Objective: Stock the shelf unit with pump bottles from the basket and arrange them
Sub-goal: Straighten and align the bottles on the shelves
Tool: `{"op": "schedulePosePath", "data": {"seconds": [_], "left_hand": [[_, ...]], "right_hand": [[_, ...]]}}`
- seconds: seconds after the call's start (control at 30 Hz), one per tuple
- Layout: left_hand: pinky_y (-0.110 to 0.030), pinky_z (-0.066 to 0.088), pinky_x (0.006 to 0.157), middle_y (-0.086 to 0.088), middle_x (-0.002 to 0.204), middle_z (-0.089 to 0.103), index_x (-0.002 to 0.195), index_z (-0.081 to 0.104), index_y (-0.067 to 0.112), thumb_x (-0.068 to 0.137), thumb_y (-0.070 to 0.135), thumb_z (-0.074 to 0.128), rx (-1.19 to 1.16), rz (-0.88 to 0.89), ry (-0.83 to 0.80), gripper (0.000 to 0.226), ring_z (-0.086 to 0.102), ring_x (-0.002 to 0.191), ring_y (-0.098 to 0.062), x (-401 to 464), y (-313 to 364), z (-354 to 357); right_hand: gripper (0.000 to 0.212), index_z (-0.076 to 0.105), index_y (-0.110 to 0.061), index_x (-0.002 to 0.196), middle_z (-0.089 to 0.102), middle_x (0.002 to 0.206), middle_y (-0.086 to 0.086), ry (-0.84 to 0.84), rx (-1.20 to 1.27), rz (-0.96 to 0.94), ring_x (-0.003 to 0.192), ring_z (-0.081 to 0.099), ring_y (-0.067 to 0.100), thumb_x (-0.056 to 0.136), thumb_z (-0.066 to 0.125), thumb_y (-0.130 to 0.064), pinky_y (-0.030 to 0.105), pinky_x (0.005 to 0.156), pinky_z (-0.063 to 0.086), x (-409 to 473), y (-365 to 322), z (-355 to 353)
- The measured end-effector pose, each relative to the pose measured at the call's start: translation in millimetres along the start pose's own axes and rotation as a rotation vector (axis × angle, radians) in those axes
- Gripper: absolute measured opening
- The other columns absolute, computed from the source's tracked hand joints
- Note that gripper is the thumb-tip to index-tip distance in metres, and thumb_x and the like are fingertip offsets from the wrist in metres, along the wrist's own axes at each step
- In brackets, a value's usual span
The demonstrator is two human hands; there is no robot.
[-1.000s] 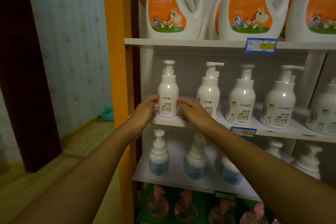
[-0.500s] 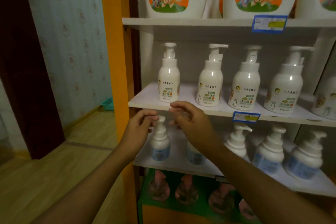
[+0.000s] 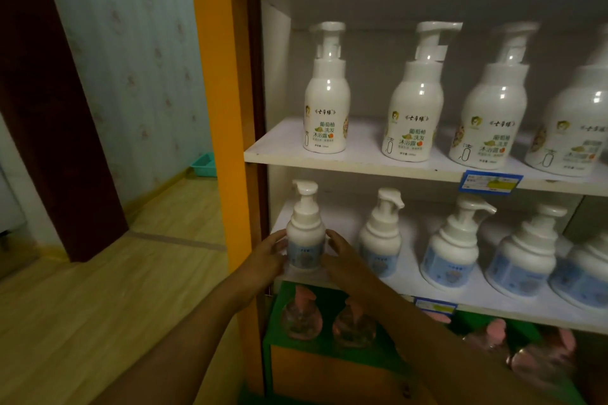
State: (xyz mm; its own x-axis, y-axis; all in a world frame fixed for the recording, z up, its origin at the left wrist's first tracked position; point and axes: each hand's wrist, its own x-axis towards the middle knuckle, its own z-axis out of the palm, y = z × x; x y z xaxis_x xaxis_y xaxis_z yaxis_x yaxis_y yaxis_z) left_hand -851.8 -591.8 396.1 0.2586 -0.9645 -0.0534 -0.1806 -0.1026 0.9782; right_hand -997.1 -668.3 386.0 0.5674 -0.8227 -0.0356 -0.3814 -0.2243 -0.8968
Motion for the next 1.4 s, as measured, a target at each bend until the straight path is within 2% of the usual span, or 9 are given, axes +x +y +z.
{"op": "schedulePosePath", "data": {"seconds": [0.17,0.33,0.6,0.73,0.87,0.97,1.07,1.23,1.4], "left_hand": [[-0.033,0.048,0.085,-0.004,0.149,0.038,0.14,0.035,0.023,0.091,-0.01,0.043,-0.078,-0.011,-0.024,0.06,0.041,0.134,-0.024,2,-4,-3],[-0.031,0.04,0.092,-0.001,0.152,0.031,0.143,0.03,0.026,0.092,-0.009,0.043,-0.097,-0.012,-0.09,0.063,0.031,0.14,-0.022,5,-7,-2],[-0.017,0.044,0.08,0.002,0.153,0.03,0.146,0.026,0.028,0.09,-0.013,0.042,-0.116,-0.014,-0.131,0.07,0.029,0.141,-0.018,11,-15,-4],[-0.031,0.039,0.1,0.002,0.155,0.027,0.146,0.025,0.029,0.088,-0.017,0.041,-0.115,-0.026,-0.14,0.076,0.03,0.141,-0.02,14,-17,-5],[-0.028,0.038,0.098,0.002,0.155,0.027,0.146,0.025,0.028,0.087,-0.019,0.04,-0.115,-0.018,-0.132,0.077,0.029,0.141,-0.02,14,-17,-3],[-0.033,0.045,0.098,0.002,0.15,0.034,0.144,0.032,0.024,0.092,-0.005,0.045,-0.036,0.071,0.017,0.061,0.038,0.135,-0.021,10,-23,2],[-0.025,0.053,0.08,-0.005,0.126,0.054,0.119,0.054,0.015,0.094,0.001,0.045,0.012,0.17,0.28,0.031,0.057,0.108,-0.021,2,-47,10],[-0.015,0.051,0.071,-0.004,0.098,0.062,0.099,0.058,0.008,0.09,-0.009,0.04,0.073,0.091,0.229,0.027,0.061,0.091,-0.018,-7,-102,28],[-0.042,0.051,0.095,-0.008,0.13,0.051,0.129,0.046,0.008,0.089,-0.008,0.05,0.014,-0.078,0.133,0.044,0.055,0.116,-0.026,-1,-152,40]], "right_hand": [[0.045,0.033,-0.027,0.139,0.043,0.143,-0.001,0.048,0.057,-0.02,0.13,0.045,0.021,0.096,0.047,-0.025,0.044,0.108,0.041,4,9,8],[0.04,0.038,-0.026,0.137,0.047,0.14,0.002,0.054,0.021,-0.028,0.11,0.055,0.018,0.097,0.043,-0.021,0.027,0.085,0.046,6,17,2],[0.044,0.036,-0.029,0.137,0.047,0.14,0.002,0.051,0.053,-0.018,0.121,0.051,0.023,0.095,0.042,-0.016,0.039,0.098,0.046,9,22,0],[0.047,0.033,-0.031,0.138,0.045,0.142,0.001,0.042,0.054,-0.001,0.123,0.05,0.023,0.094,0.043,-0.018,0.047,0.101,0.046,8,20,0],[0.053,0.028,-0.028,0.142,0.039,0.146,-0.001,0.035,0.06,-0.023,0.131,0.042,0.021,0.094,0.044,-0.011,0.043,0.105,0.043,-6,12,0],[0.054,0.022,-0.023,0.144,0.035,0.129,-0.012,0.046,0.028,-0.115,0.122,0.035,0.005,0.096,0.045,-0.013,0.022,0.098,0.036,-25,3,2],[0.052,0.029,-0.024,0.141,0.039,0.136,-0.013,0.127,0.036,-0.207,0.123,0.041,0.006,0.094,0.048,-0.011,0.023,0.1,0.039,-44,10,8],[0.035,0.049,-0.038,0.116,0.062,0.118,-0.003,0.151,0.076,-0.164,0.075,0.052,0.002,0.083,0.053,-0.029,0.025,0.069,0.047,-53,55,22],[0.032,0.052,-0.022,0.12,0.058,0.111,-0.006,0.069,0.031,-0.022,0.09,0.054,0.009,0.089,0.056,-0.014,0.03,0.081,0.05,-40,103,41]]}}
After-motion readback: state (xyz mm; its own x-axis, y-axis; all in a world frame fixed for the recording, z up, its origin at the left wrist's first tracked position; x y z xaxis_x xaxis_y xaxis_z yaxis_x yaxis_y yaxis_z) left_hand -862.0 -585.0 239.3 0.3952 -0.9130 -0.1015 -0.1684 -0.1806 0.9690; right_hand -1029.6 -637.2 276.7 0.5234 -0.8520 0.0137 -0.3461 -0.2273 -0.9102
